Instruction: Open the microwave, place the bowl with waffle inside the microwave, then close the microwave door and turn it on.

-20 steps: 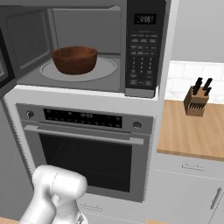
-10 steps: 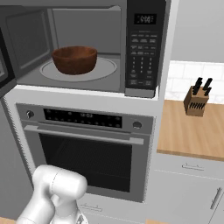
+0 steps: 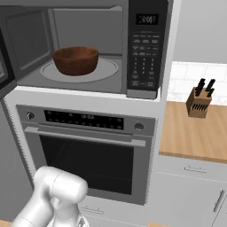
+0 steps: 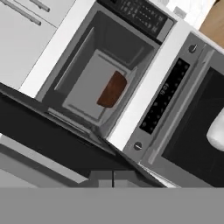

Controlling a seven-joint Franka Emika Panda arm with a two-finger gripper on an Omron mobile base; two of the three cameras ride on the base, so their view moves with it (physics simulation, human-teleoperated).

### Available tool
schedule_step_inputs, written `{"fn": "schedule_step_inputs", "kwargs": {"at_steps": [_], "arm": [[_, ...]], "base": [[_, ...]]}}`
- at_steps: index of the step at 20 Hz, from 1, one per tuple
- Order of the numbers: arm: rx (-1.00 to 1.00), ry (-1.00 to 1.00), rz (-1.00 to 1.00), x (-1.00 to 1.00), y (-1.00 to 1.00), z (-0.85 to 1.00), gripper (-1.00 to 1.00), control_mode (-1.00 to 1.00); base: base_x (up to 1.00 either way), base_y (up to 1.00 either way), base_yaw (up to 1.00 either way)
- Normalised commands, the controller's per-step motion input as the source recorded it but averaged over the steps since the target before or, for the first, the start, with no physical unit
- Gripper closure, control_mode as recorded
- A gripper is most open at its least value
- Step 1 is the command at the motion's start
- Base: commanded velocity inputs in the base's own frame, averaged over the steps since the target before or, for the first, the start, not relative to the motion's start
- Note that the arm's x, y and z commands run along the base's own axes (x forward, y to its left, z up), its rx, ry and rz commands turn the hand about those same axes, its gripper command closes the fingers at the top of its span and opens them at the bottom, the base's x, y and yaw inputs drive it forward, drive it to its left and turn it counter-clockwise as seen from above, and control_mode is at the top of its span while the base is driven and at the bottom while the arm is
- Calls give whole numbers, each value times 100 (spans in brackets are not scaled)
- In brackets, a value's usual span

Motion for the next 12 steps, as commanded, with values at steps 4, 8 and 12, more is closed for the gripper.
{"fn": "schedule_step_inputs", "kwargs": {"at_steps": [4, 8, 12], "arm": [[-15, 0, -7, 27, 84, -31, 100, -100], [-19, 1, -7, 57, 96, -56, 100, -100], [-23, 2, -7, 79, 100, -74, 100, -100]], "base": [[0, 0, 0], [0, 0, 0], [0, 0, 0]]}}
